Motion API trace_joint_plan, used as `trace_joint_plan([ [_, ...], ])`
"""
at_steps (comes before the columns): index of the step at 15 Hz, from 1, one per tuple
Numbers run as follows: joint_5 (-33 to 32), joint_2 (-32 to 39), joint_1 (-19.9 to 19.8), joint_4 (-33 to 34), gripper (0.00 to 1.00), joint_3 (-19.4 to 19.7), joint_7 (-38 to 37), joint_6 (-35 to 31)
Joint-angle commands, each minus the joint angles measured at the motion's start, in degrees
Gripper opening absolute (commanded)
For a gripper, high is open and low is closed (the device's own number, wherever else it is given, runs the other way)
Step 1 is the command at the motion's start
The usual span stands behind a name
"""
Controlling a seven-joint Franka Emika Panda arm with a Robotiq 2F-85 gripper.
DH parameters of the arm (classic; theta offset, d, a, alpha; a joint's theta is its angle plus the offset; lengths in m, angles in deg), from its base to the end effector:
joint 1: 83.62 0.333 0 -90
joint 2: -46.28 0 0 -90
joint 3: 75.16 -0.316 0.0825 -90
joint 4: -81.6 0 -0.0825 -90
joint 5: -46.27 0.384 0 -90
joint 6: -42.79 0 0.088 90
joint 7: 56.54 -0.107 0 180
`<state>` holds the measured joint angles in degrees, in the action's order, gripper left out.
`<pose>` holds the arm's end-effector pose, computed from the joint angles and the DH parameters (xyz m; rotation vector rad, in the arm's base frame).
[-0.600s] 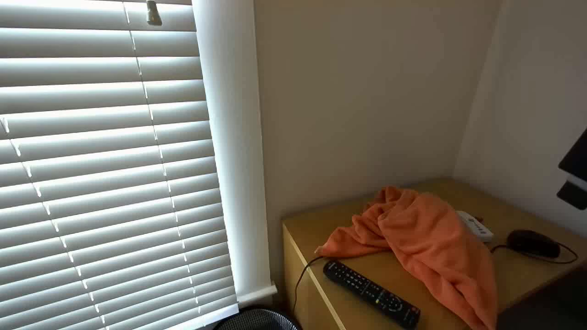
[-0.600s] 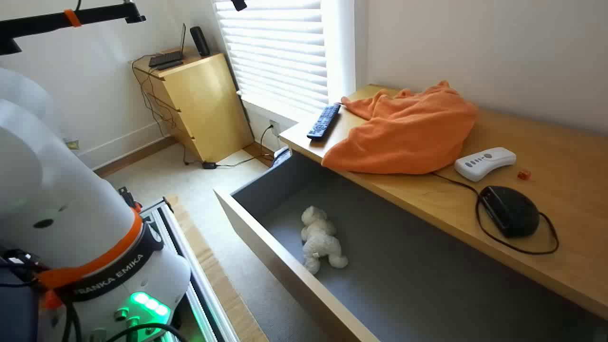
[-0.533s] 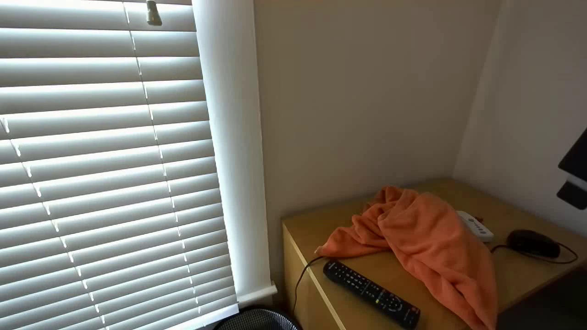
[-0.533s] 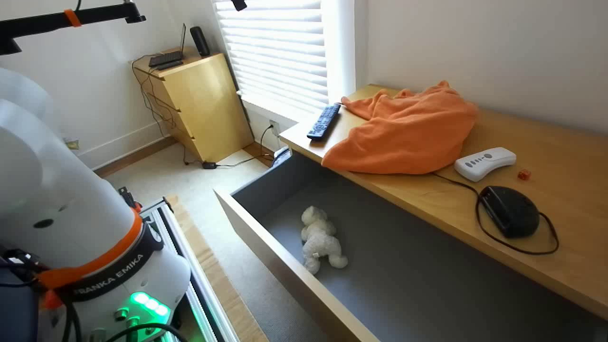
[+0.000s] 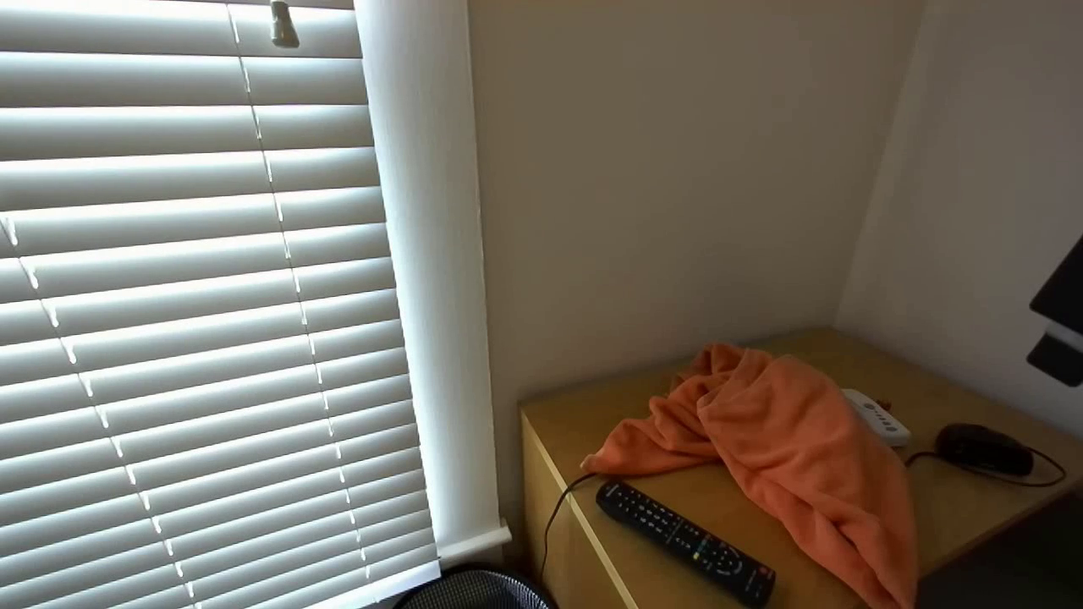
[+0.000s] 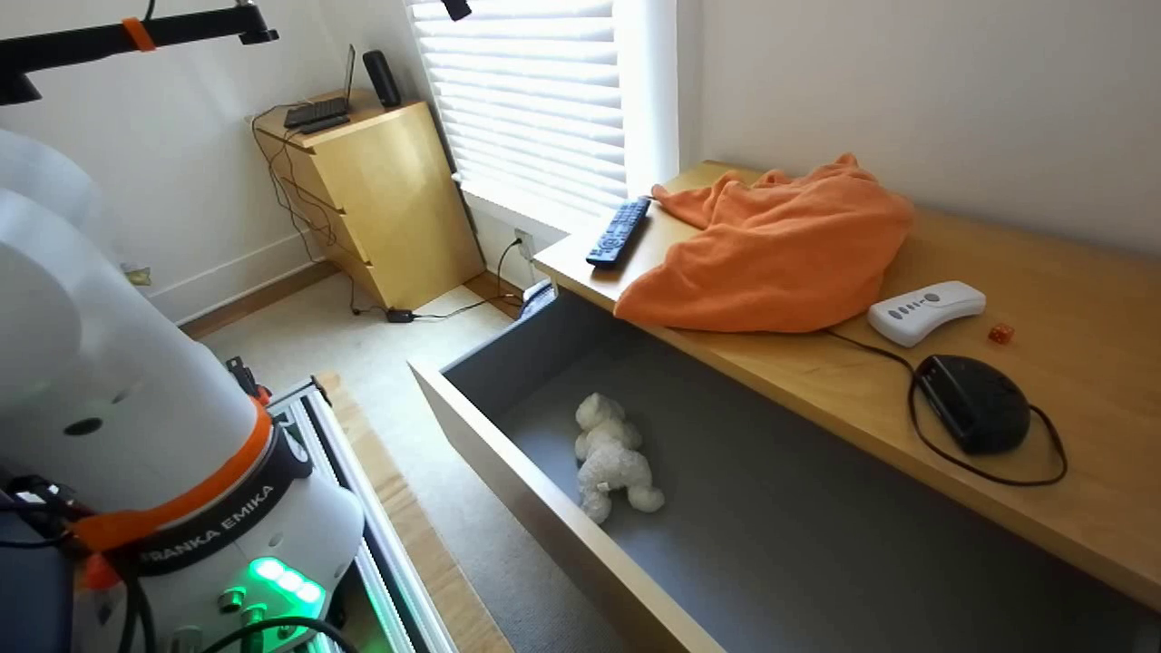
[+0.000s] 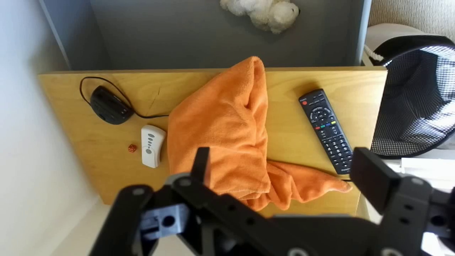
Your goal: Remove the toy bear from the drawer
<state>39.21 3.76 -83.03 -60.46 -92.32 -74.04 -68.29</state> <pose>0.3347 0.1148 0.5422 2.8581 -0.0271 0.3663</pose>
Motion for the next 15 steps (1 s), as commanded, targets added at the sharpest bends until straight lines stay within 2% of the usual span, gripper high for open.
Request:
trace_joint_plan([
  [1, -0.7, 0.3, 1.1, 0.2, 1.0, 0.8, -0.6, 0.3],
  [4, -0.7, 0.3, 1.1, 0.2, 1.0, 0.8, -0.6, 0.3],
  [6, 0.8, 1.2, -0.5, -0.8, 1.0, 2.1, -3.7, 0.7],
  [10, 2.1, -0.4, -3.3, -8.8, 1.0, 6.0, -8.7, -1.1],
  [13, 5.7, -0.1, -4.7, -14.6, 1.0, 9.0, -11.3, -3.8],
  [15, 8.0, 0.9, -6.2, -18.6, 1.0, 10.6, -12.8, -7.9],
])
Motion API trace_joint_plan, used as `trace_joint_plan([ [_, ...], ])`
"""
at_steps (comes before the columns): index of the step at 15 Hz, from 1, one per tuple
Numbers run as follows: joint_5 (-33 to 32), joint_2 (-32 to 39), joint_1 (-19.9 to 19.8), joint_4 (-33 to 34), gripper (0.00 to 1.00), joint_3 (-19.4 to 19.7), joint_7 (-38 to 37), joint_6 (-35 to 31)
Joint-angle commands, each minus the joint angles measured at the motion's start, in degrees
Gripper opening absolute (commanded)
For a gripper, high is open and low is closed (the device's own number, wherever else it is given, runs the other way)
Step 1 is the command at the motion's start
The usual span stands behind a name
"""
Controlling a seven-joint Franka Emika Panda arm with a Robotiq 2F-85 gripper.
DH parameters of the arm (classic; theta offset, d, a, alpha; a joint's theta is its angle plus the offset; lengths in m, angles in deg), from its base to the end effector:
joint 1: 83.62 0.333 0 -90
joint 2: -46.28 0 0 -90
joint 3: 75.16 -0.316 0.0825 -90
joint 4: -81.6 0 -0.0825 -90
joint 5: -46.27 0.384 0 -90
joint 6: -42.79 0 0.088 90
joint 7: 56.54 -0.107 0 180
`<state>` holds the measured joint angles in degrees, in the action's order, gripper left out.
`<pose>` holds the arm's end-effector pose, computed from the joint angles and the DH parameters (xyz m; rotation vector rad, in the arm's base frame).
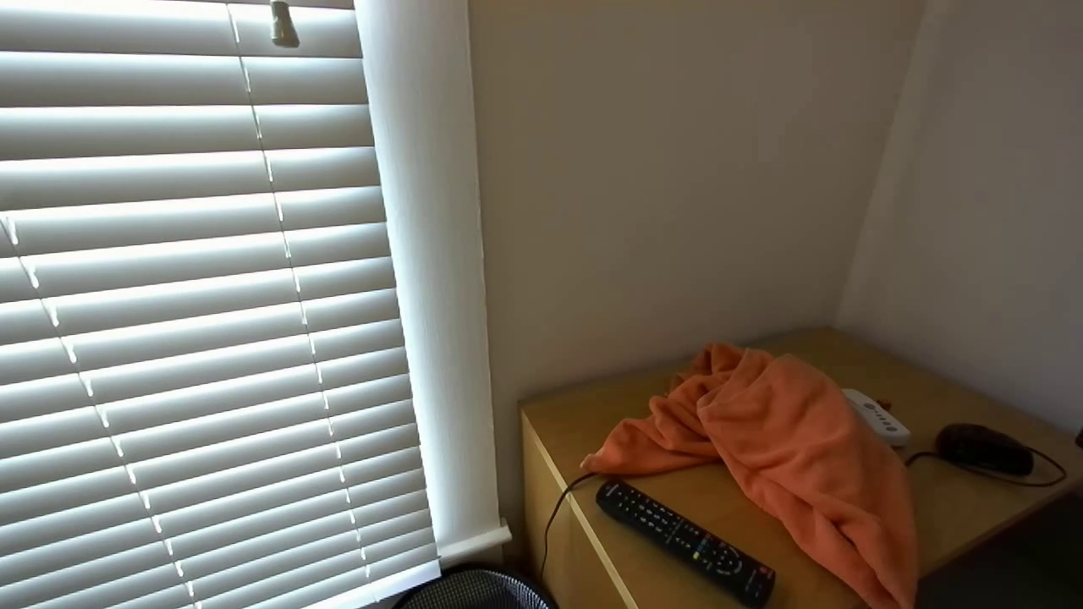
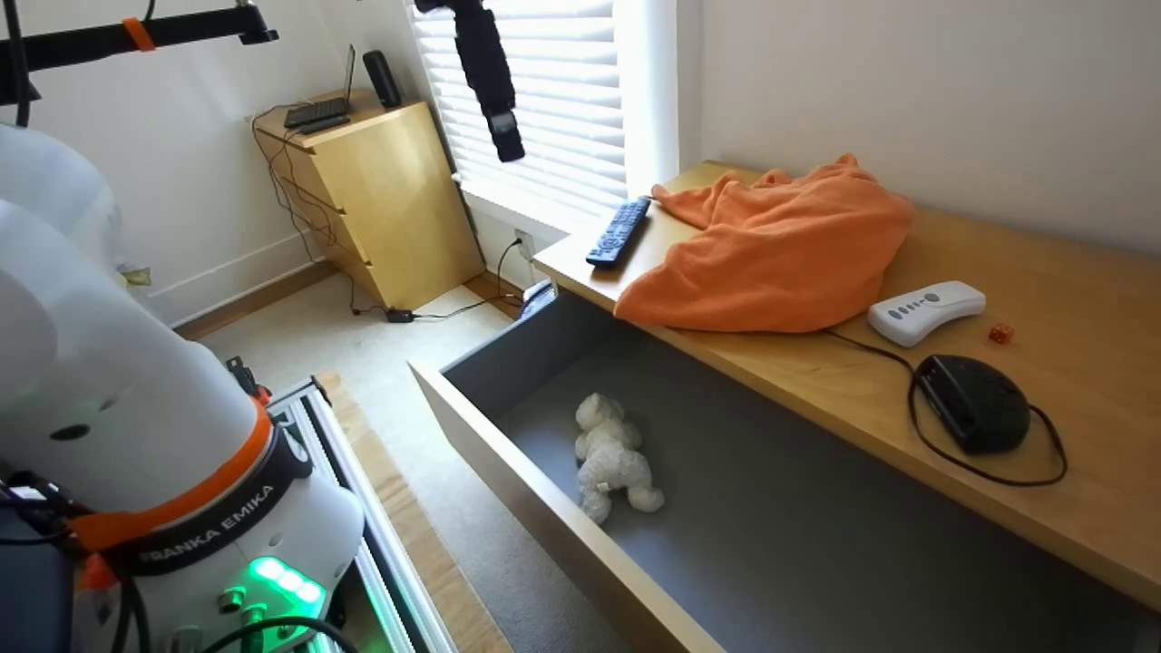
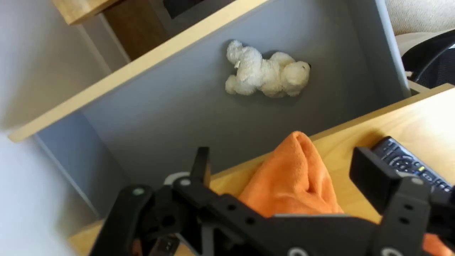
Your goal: Remove the toy bear from the drawer
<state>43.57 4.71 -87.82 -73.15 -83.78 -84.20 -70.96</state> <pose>0.3267 0.0208 0.4407 2.9367 -0.6321 0.0604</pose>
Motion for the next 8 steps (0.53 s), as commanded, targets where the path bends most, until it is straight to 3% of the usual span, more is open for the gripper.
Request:
trace_joint_plan([
  [1, 4.6, 1.1, -2.4, -7.2, 1.0, 2.5, -3.6, -6.8],
  [2, 5.4, 5.7, -3.5, -3.9, 1.0, 2.8, -4.7, -7.8],
  [8, 7.0, 16.8, -7.1, -4.5, 1.0, 1.9, -17.3, -23.5],
])
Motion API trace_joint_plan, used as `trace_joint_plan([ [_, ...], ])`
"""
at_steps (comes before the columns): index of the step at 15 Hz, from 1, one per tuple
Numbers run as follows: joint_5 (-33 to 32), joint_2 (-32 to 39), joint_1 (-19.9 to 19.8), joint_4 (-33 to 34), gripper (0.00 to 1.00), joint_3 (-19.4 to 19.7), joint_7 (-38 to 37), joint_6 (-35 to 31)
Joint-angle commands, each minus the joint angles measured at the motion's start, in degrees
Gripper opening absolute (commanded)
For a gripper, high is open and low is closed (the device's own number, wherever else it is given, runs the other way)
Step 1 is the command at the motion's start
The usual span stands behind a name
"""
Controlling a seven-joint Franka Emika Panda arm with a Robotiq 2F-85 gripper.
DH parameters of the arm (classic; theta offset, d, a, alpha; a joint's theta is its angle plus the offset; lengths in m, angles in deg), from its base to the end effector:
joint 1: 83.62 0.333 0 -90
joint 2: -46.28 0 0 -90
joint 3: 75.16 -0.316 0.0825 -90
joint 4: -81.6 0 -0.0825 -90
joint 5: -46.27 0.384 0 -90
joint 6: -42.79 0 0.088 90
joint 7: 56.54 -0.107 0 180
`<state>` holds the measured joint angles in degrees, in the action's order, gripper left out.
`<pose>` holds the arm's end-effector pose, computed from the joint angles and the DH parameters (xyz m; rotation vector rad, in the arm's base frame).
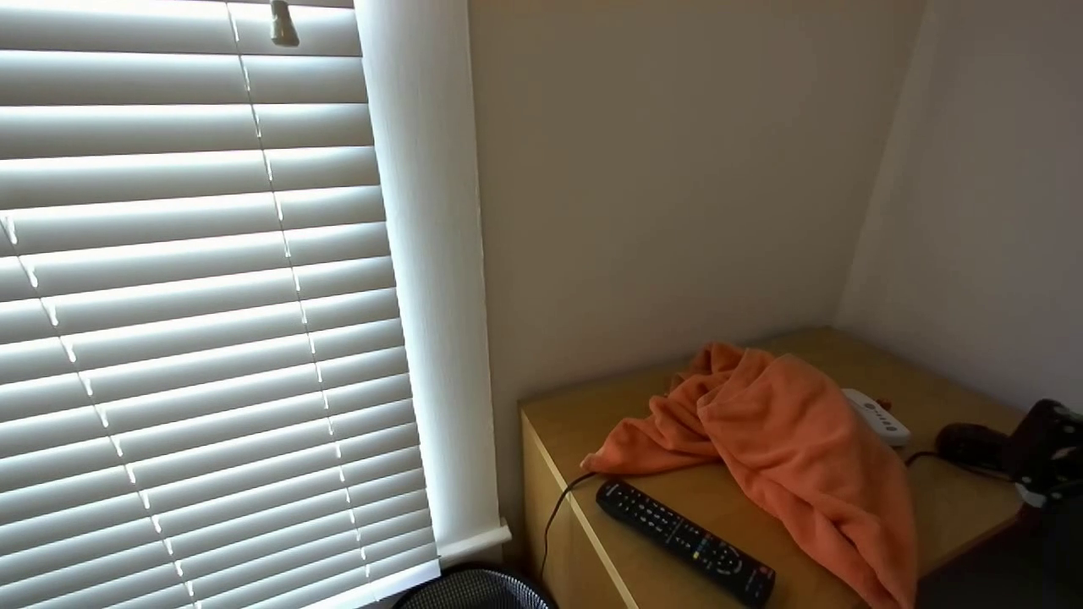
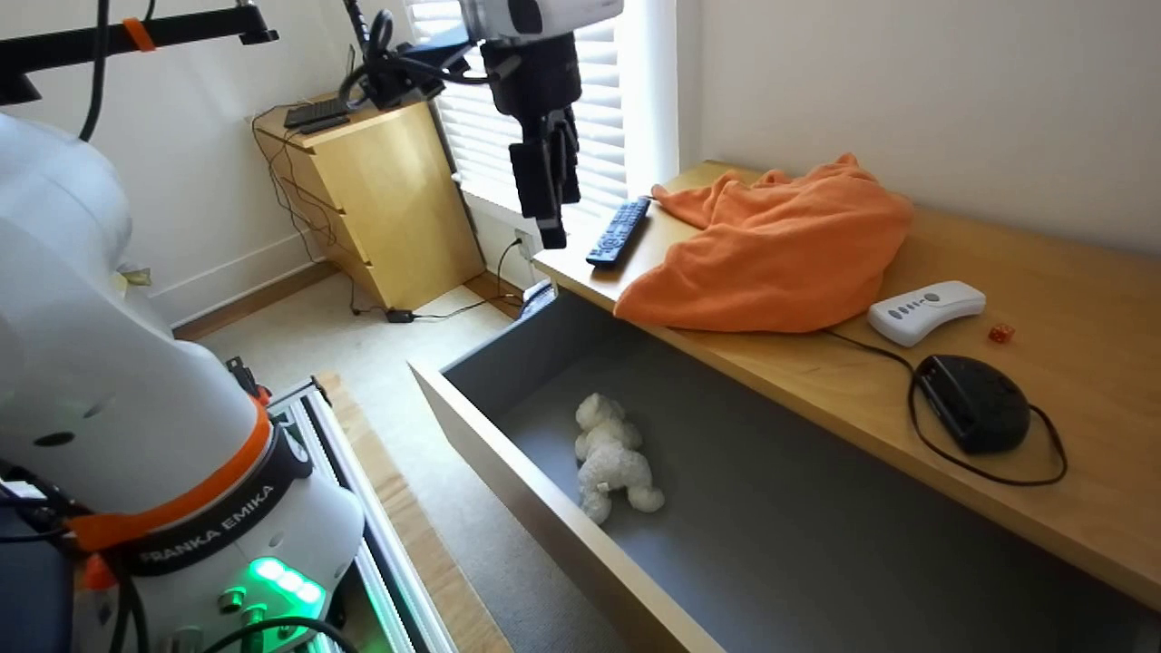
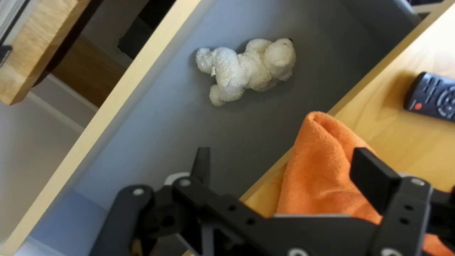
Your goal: Remove the toy bear from the drawer
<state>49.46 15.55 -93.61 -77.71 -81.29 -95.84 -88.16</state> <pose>0.3526 -0.0259 0.3676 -2.8908 1.2270 -0.0652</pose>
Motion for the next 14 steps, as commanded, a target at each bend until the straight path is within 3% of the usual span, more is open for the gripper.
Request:
trace_joint_plan([
  [1, 0.5, 7.8, -1.4, 0.1, 1.0, -0.8, -7.6, -8.2],
  [3, 0.1, 11.5, -0.8, 0.2, 1.0, -1.1, -10.8, -10.3],
  [4, -0.5, 7.9, 0.0, 0.2, 1.0, 0.5, -7.7, -7.8],
  [7, -0.6, 11.5, 0.3, 0.6, 1.0, 0.3, -9.7, -9.4],
  [14, -0.6, 11.8, 0.4, 0.9, 1.0, 0.4, -10.1, -9.4],
])
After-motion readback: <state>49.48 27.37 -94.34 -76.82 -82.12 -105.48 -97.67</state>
